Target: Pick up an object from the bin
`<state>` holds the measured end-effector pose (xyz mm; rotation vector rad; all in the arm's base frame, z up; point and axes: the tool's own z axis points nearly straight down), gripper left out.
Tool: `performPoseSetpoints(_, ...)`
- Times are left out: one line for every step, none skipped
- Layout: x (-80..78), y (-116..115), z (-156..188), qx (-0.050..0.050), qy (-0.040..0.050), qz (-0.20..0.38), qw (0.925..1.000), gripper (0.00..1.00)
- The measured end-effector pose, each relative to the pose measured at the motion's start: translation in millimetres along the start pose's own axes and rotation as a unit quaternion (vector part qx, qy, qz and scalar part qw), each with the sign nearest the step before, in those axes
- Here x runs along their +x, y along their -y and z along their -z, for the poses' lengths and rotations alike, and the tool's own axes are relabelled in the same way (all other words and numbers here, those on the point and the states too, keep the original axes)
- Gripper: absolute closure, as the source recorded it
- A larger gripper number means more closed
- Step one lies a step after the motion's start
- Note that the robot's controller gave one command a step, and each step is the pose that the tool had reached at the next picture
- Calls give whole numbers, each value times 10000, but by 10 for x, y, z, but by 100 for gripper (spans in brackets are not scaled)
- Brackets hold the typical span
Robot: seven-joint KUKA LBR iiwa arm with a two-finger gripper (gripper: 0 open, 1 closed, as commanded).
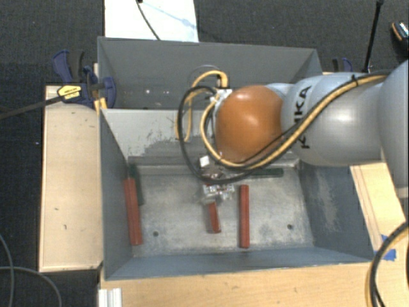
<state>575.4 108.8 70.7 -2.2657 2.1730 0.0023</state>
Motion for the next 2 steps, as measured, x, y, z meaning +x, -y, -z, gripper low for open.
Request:
performPoseSetpoints(-10, 10, 260, 20, 2, -43, 10000, 100)
performPoseSetpoints(-17, 19, 580, 21, 1, -91, 10000, 100)
